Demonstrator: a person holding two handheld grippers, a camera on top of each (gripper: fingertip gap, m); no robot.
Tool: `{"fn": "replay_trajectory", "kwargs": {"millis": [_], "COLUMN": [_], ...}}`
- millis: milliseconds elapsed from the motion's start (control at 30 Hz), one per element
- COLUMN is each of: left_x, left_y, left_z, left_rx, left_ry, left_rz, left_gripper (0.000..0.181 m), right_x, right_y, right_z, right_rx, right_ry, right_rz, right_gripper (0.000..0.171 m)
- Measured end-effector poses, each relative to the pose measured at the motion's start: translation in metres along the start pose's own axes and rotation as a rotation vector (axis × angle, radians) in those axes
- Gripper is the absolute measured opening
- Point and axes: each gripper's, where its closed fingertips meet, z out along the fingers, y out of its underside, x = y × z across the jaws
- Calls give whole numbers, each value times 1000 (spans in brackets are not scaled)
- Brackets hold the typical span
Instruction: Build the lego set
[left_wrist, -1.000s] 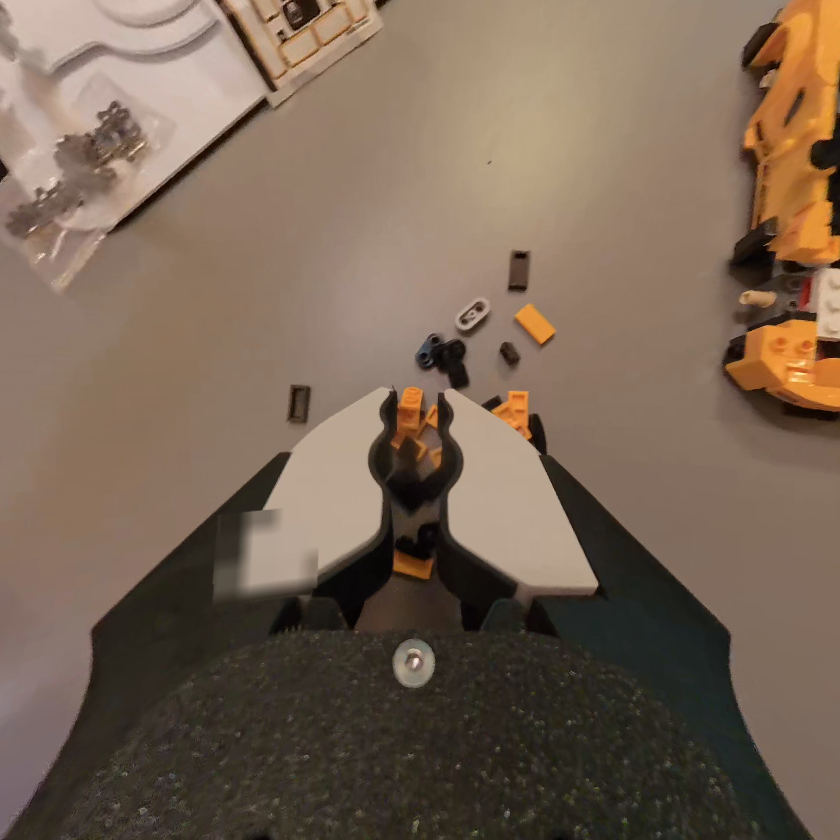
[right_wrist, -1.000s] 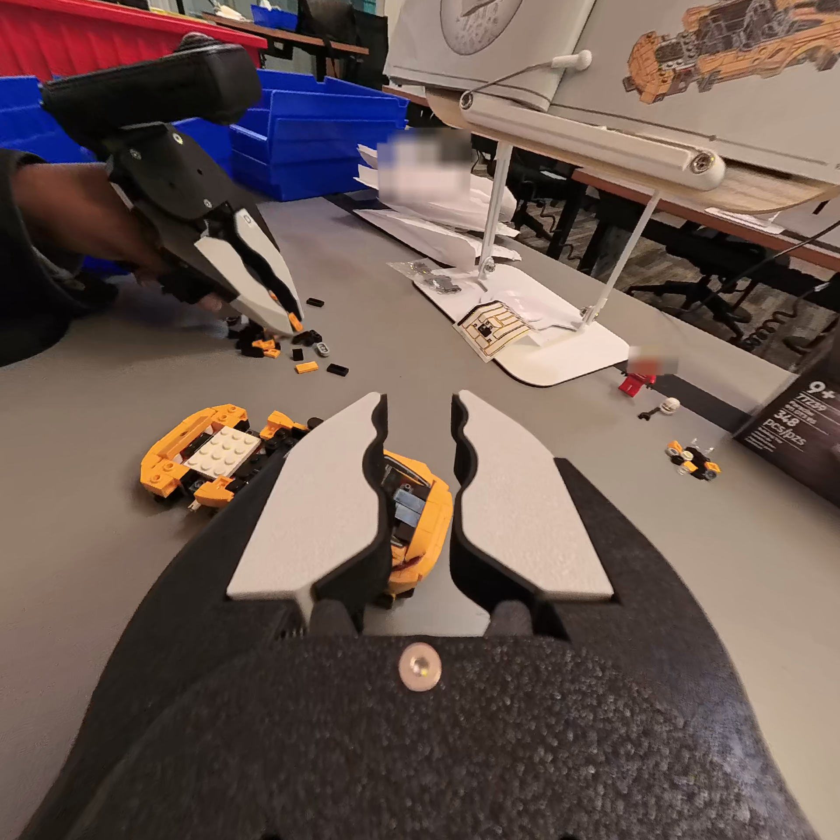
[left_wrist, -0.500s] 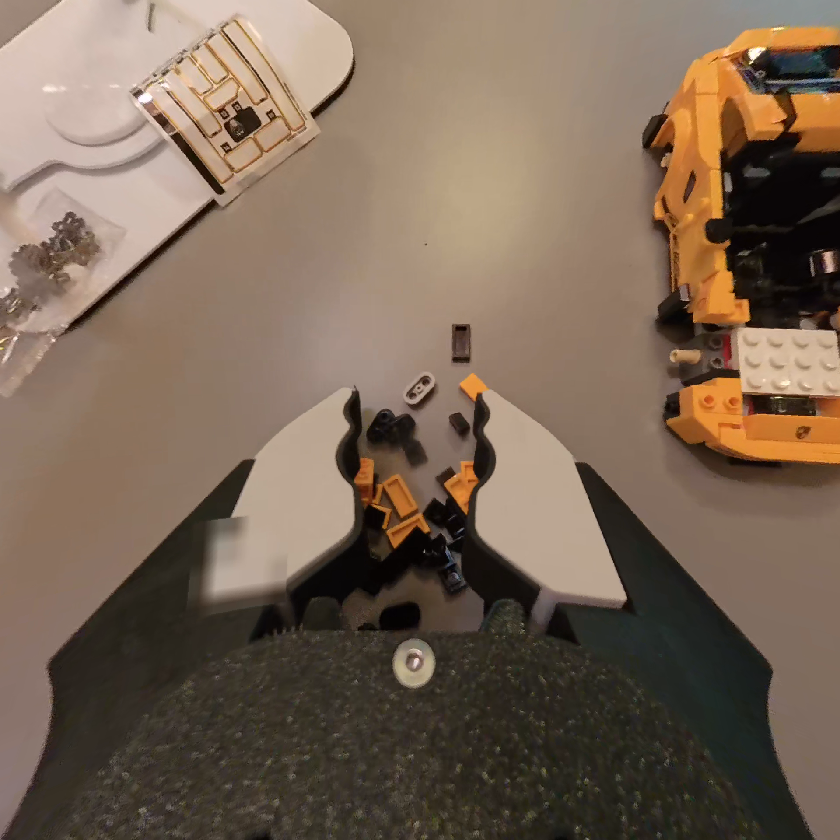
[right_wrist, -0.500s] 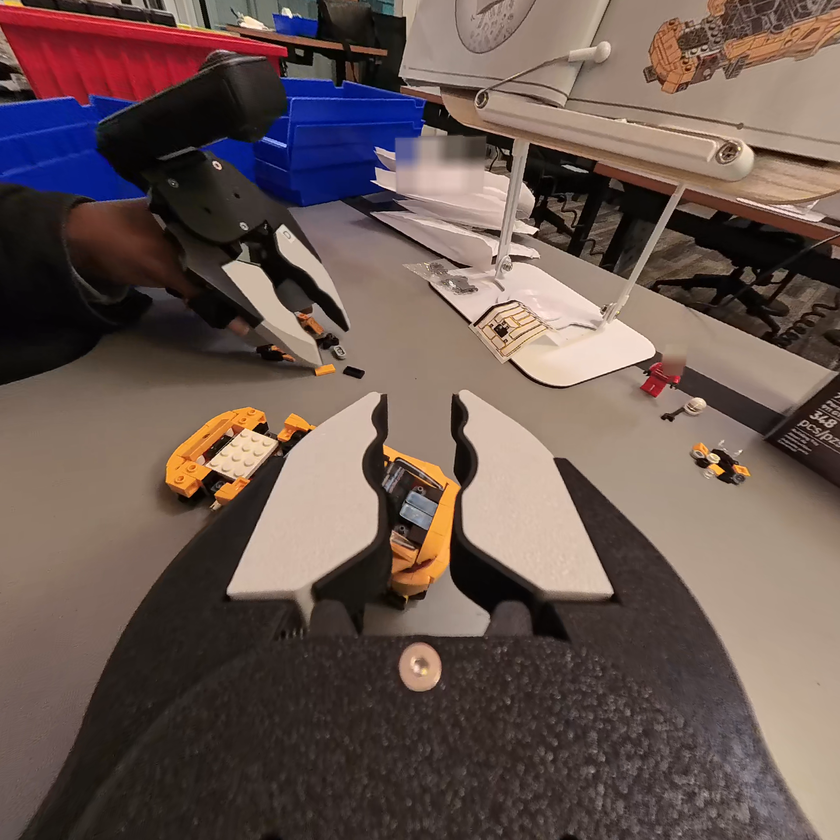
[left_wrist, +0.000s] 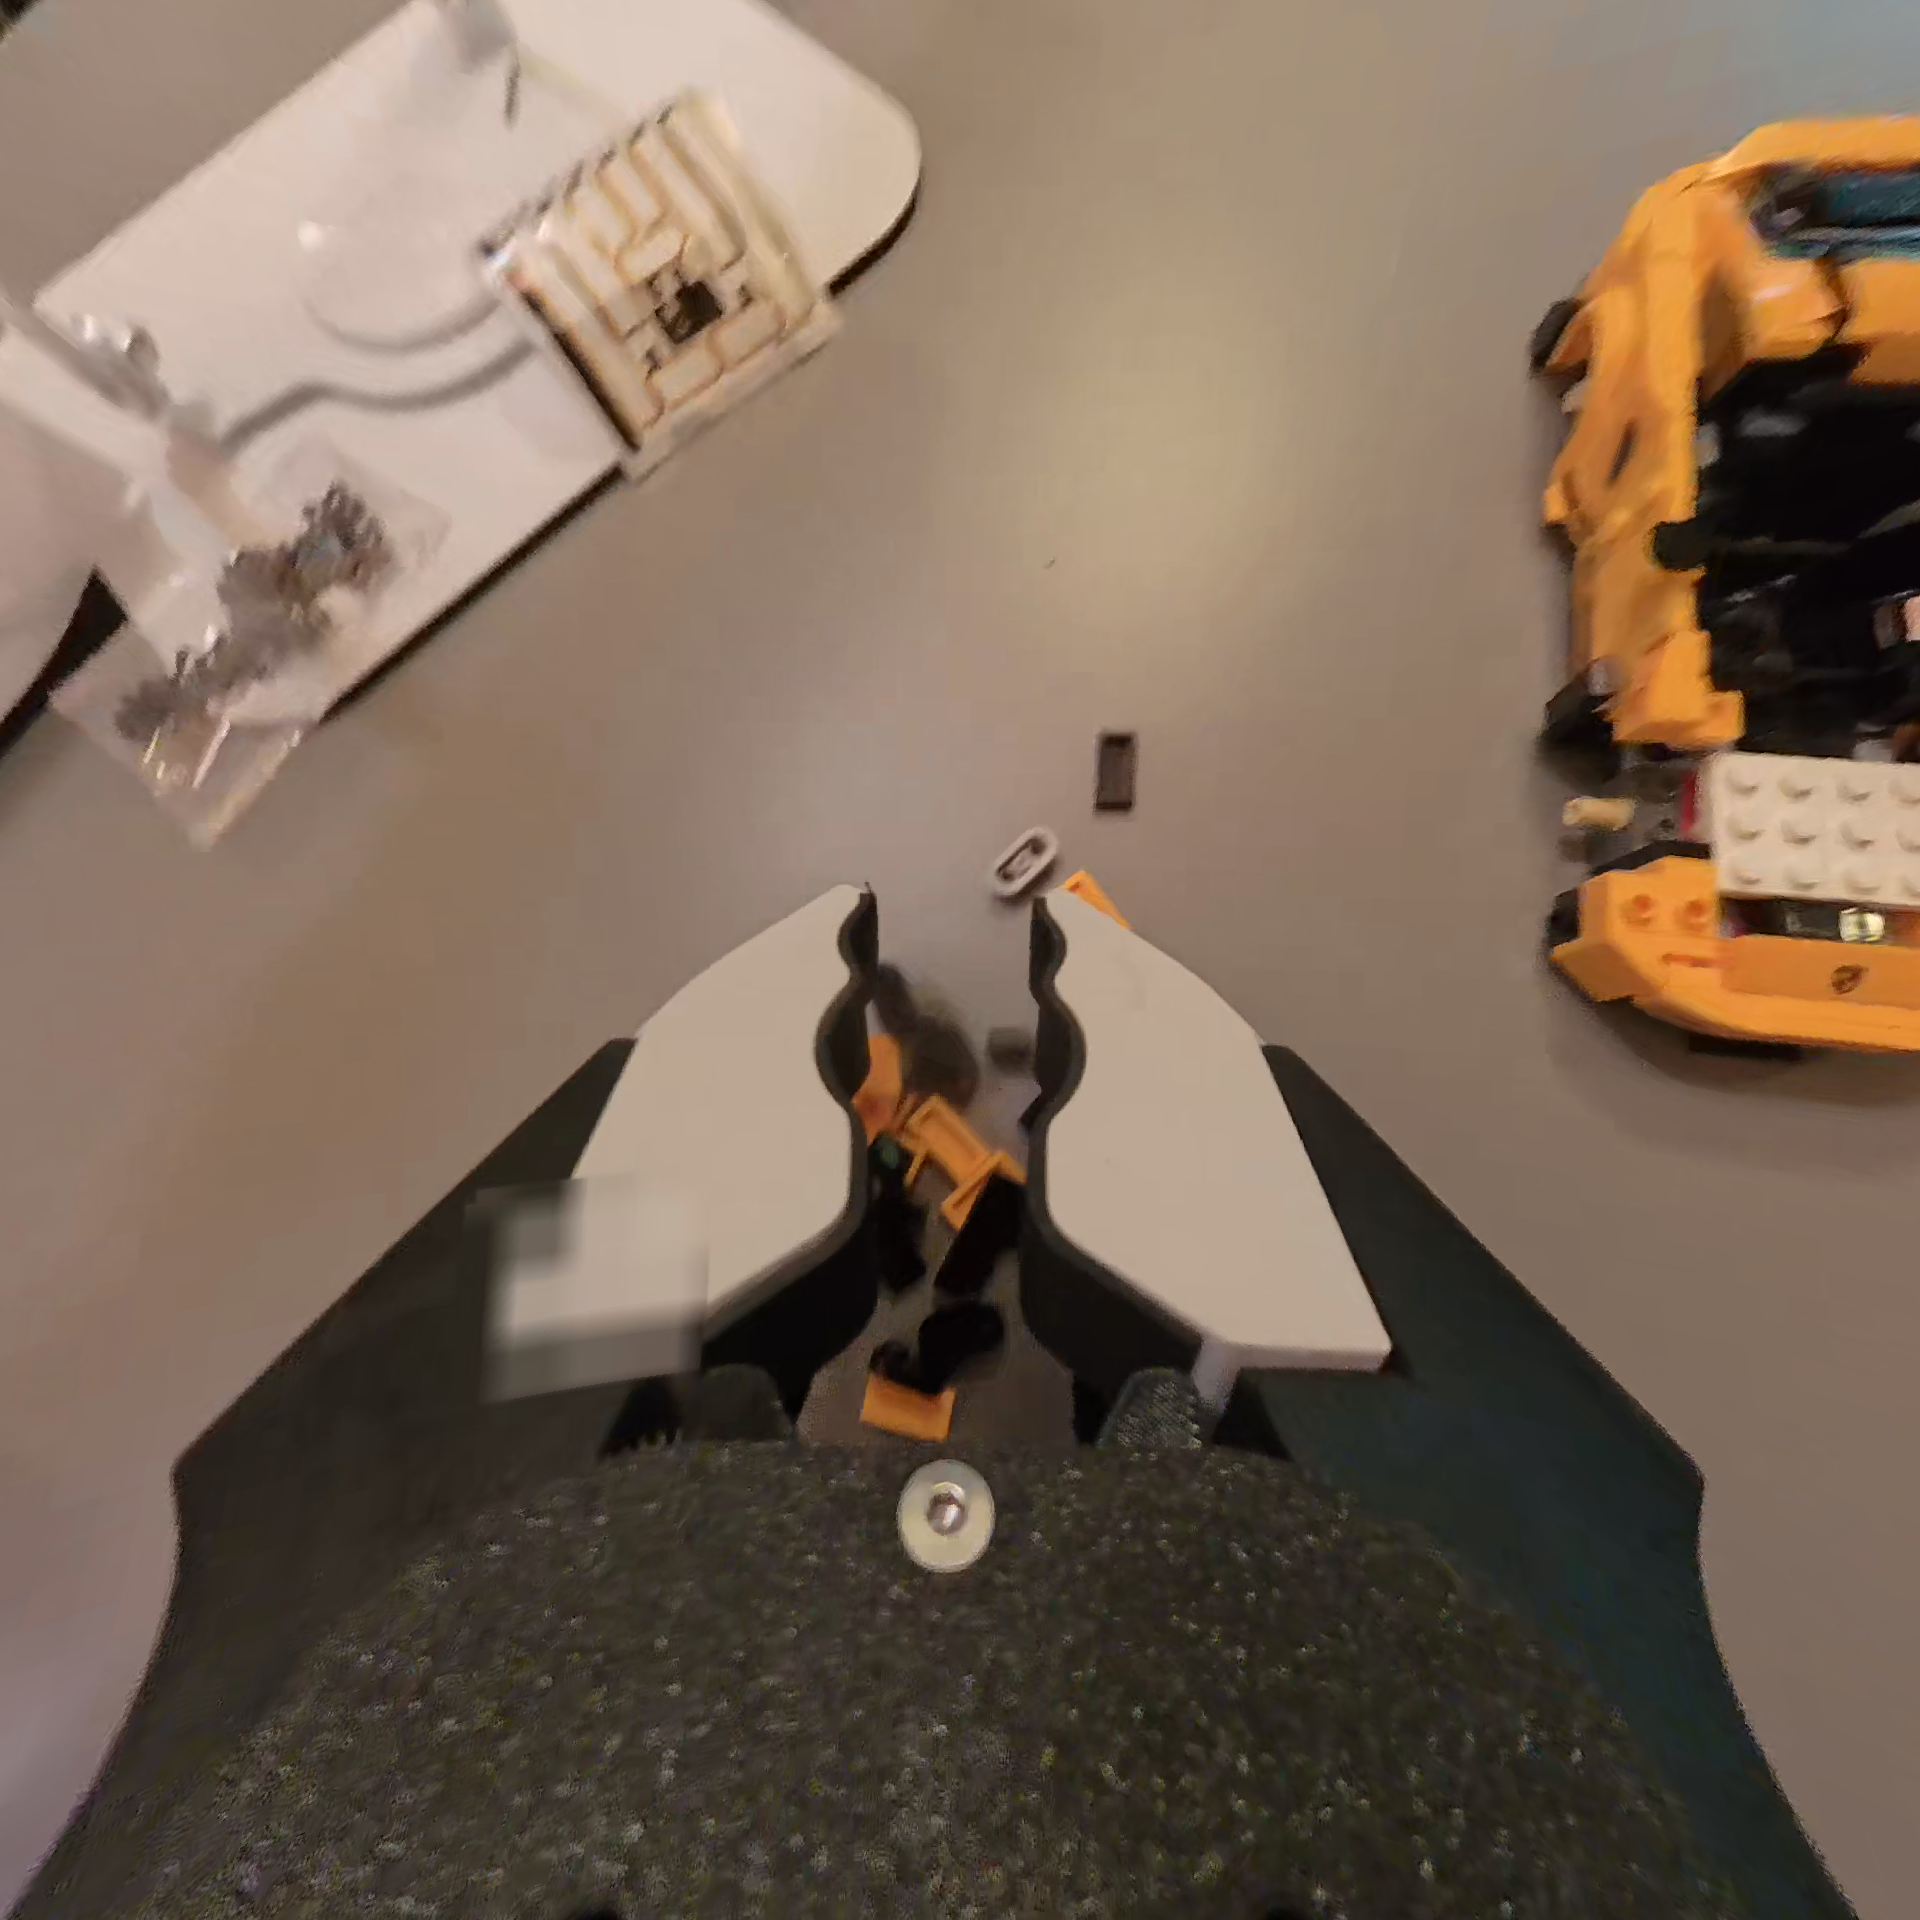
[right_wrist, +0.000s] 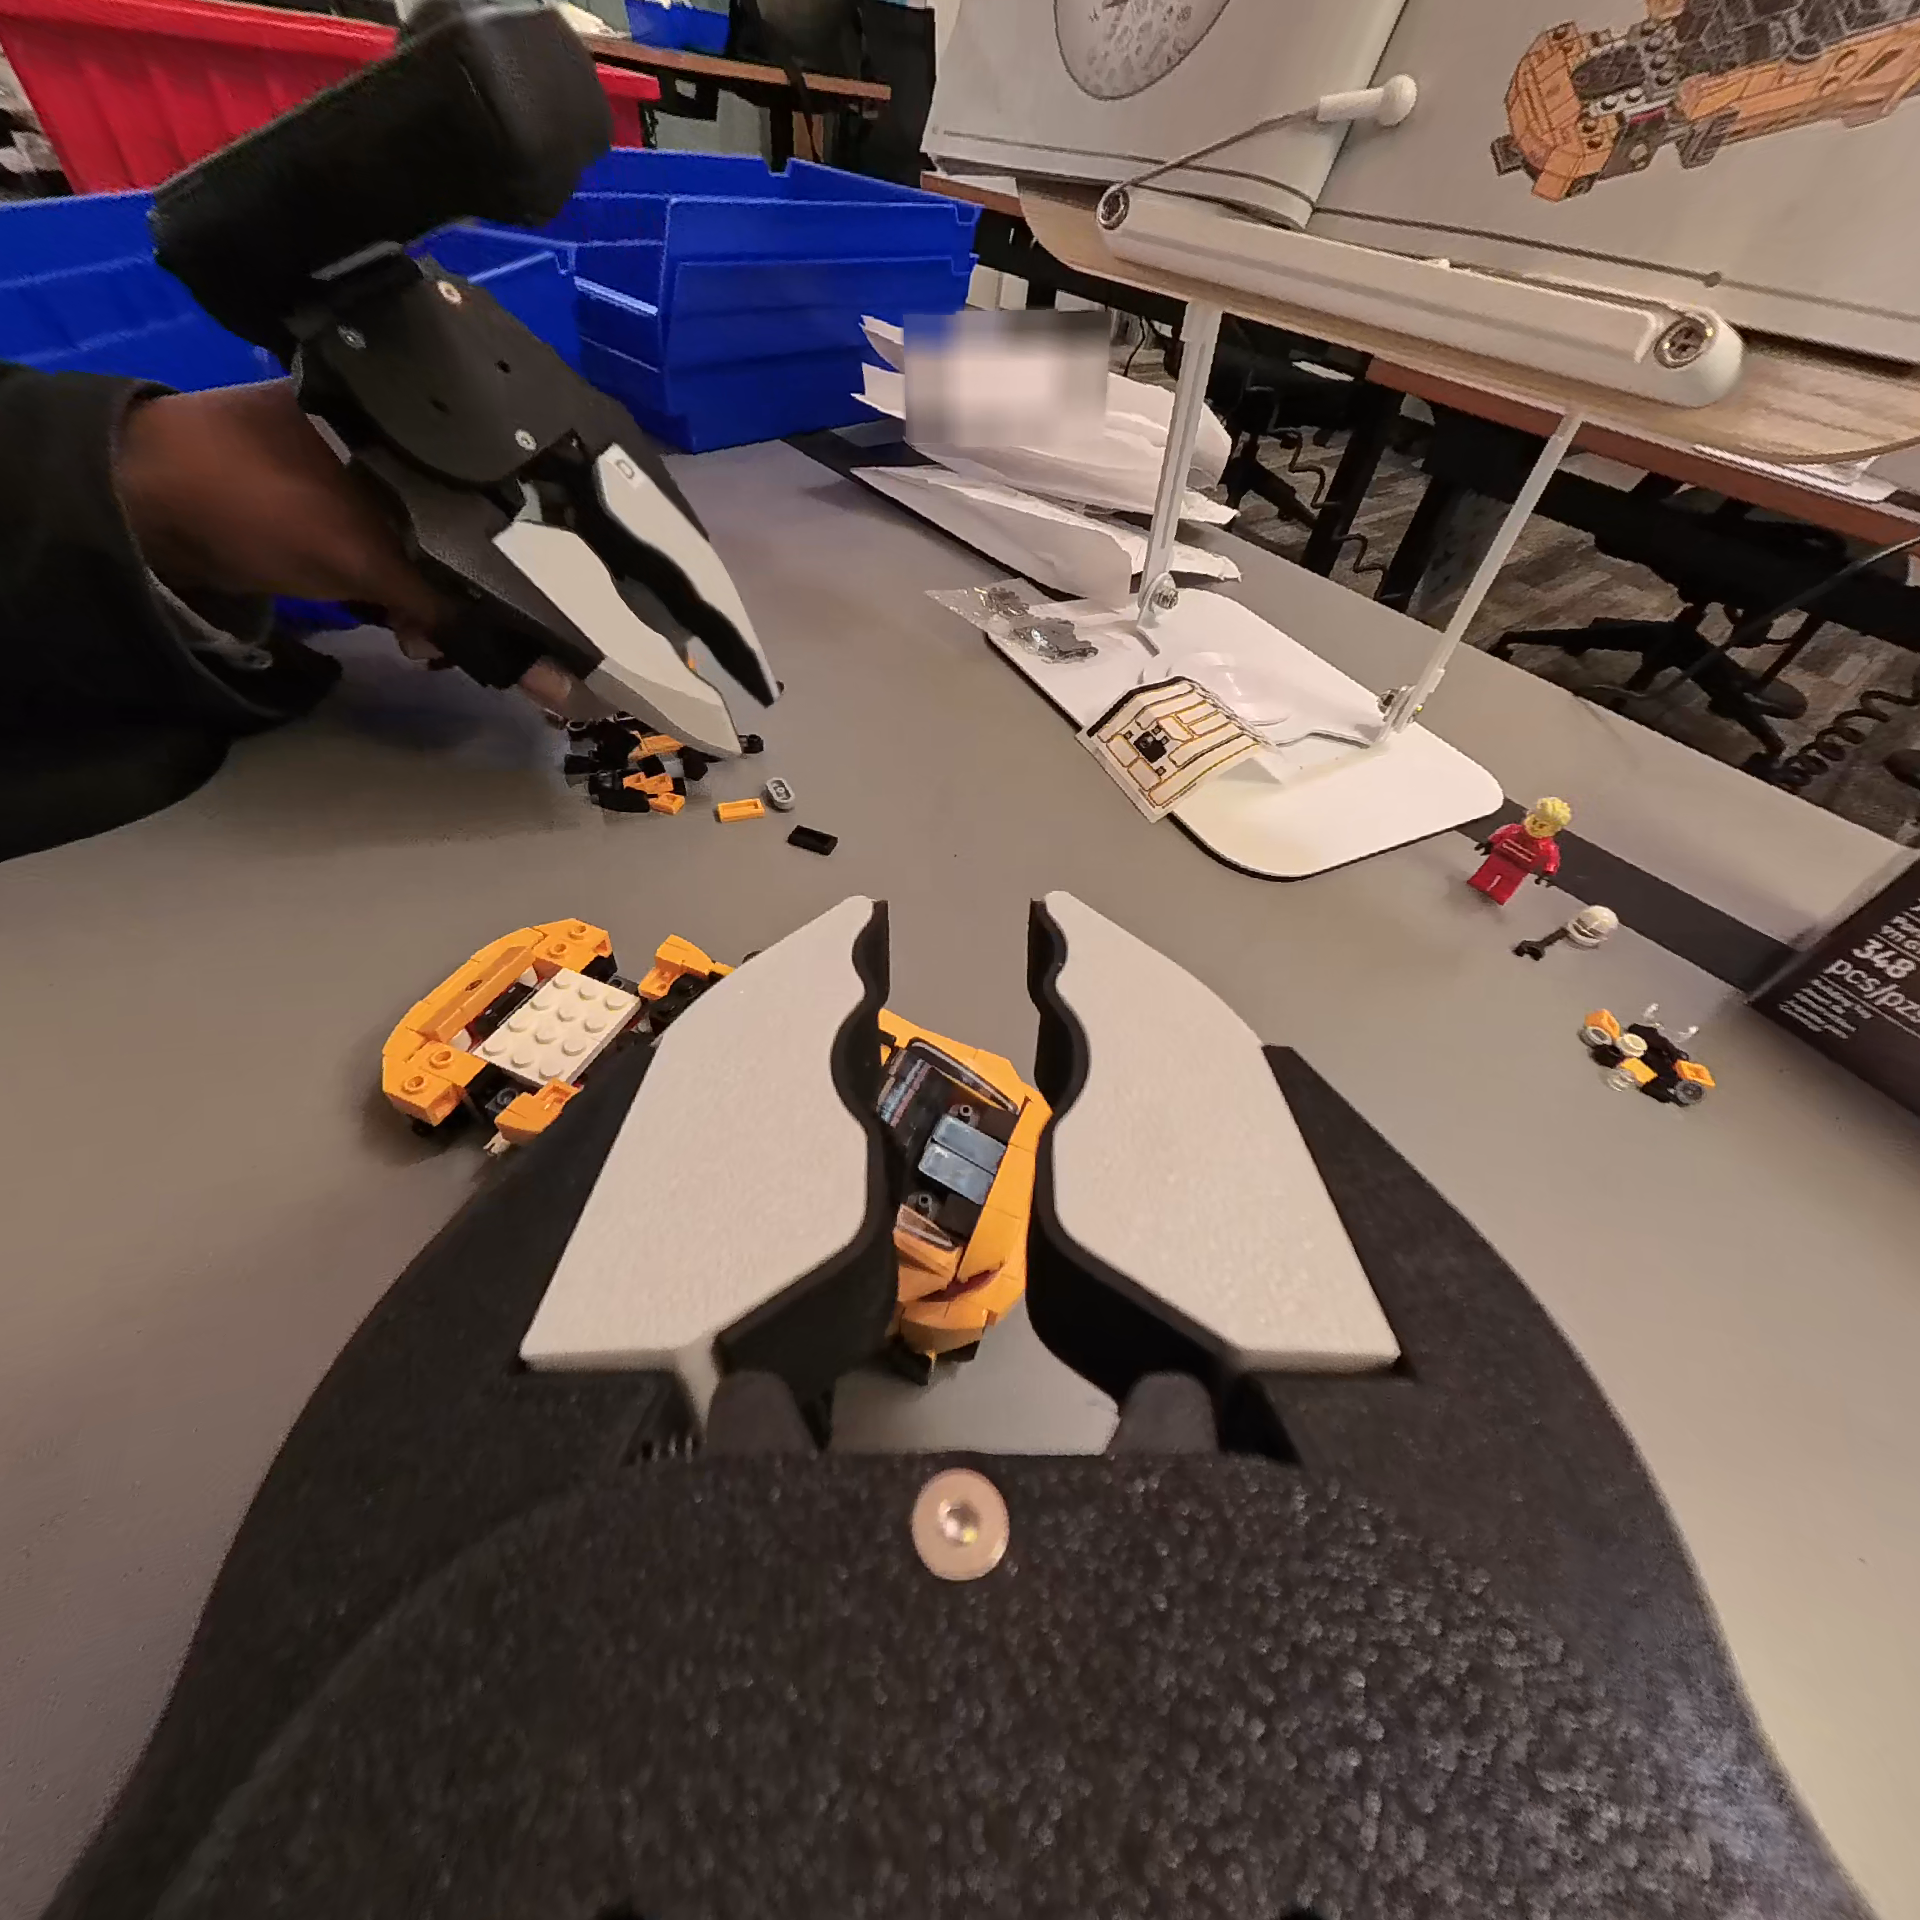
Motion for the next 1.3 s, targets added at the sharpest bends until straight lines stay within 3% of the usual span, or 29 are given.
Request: {"fn": "replay_trajectory", "kwargs": {"millis": [167, 467, 567, 700, 833, 900, 1000, 1133, 1300], "left_x": [21, 9, -5, 8, 14, 14, 1, 1, 24], "left_y": [0, 16, 20, 1, 5, 6, 16, 0, -6], "left_z": [19, 12, 8, 8, 21, 20, 11, 2, 19], "left_rx": [-110, -243, -253, -161, -213, -224, -281, -210, -224], "left_ry": [130, 182, 117, 187, 206, 228, 165, 154, 222], "left_rz": [89, 51, 52, 23, 45, 15, 31, 25, 74], "left_gripper": [41, 6, 10, 22, 22, 7, 7, 20, 23], "right_x": [0, -1, -2, -2, -2, -2, -2, -3, -2], "right_y": [0, -1, -1, -1, -1, -2, -3, -4, -3], "right_z": [0, 0, 0, 0, 0, 0, -1, -1, -1], "right_rx": [-2, 1, -2, 1, 0, 1, 6, 8, 5], "right_ry": [-2, -14, -19, -20, -20, -20, -20, -21, -19], "right_rz": [3, 10, 7, 10, 9, 8, 8, 4, 6], "right_gripper": [25, 25, 25, 25, 25, 25, 25, 25, 25]}}
